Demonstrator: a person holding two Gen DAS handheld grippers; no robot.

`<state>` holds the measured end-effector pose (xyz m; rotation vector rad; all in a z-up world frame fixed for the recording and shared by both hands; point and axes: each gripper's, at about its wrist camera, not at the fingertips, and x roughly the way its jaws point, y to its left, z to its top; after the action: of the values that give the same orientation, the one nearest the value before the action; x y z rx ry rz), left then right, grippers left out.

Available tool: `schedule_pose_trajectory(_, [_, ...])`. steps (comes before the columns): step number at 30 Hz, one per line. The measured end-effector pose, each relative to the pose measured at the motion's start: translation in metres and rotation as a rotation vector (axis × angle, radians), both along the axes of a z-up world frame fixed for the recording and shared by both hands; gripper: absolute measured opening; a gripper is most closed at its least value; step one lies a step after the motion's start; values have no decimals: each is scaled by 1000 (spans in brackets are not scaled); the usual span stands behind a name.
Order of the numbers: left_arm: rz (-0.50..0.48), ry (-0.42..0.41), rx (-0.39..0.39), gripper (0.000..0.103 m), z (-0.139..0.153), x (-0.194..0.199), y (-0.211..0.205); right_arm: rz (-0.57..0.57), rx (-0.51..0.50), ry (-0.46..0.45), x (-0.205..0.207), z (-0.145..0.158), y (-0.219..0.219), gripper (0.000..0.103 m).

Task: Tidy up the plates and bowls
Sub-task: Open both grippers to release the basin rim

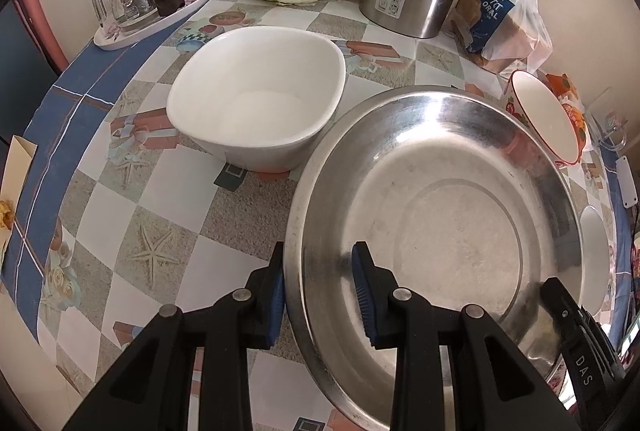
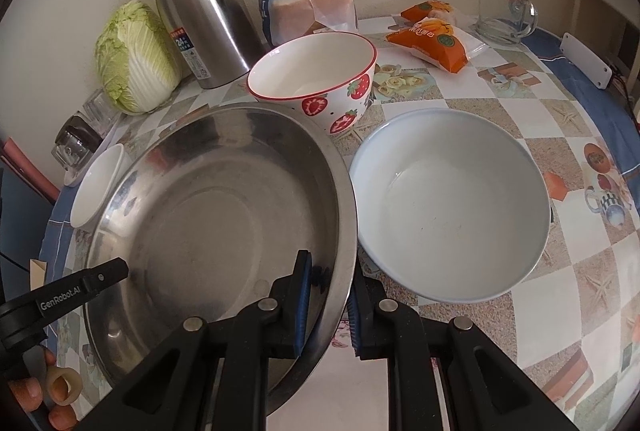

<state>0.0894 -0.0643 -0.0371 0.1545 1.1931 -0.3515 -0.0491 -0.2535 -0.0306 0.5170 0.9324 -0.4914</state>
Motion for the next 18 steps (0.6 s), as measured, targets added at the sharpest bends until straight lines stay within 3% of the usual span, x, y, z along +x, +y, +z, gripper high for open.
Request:
schedule_pose_trajectory(3, [0,-5,0,44,5,-1,1,0,-1,13,1,1,-1,18])
schedule_pose_trajectory(5, [-2,-15,-1,46,10,-2,2,0,1,22,0,2,-1,19])
schedule_pose_trajectory(13, [-25,-44,14,66,26,-9,3,12,9,67,-2,11,1,32])
schedule_pose_trajectory(18, [-40,-56,35,68,30,-14,4,28,4,89,-2,18,7,45])
